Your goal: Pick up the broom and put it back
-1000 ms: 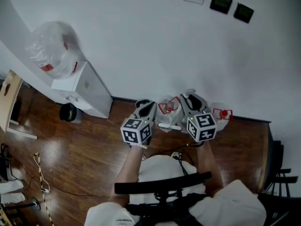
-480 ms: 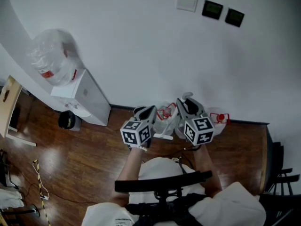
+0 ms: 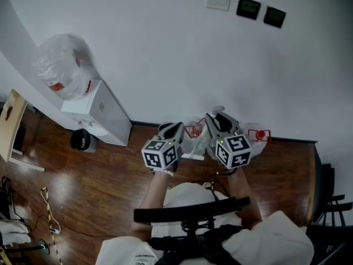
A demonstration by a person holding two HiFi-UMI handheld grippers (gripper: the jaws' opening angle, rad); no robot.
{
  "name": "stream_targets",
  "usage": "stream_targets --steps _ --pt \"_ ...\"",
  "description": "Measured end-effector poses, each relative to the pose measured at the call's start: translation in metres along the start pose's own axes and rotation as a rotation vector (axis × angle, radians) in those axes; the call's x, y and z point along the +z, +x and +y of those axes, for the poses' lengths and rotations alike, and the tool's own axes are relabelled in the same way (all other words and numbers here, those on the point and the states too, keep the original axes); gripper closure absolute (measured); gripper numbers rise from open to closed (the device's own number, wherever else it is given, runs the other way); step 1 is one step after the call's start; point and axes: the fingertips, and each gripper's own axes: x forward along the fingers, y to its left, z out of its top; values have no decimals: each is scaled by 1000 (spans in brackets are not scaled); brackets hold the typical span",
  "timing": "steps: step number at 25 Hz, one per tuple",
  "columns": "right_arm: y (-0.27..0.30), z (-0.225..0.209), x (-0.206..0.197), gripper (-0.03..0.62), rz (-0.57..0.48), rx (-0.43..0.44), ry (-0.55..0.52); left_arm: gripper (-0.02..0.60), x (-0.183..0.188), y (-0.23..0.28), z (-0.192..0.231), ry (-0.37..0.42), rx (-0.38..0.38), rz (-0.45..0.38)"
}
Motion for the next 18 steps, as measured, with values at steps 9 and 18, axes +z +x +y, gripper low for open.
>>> stream_targets --steps 9,18 --pt "-4 -8 -4 467 6 -33 -16 595 0 -2 2 -2 2 -8" --pt "-5 -23 -14 467 24 -71 0 595 -5 -7 1 -3 5 0"
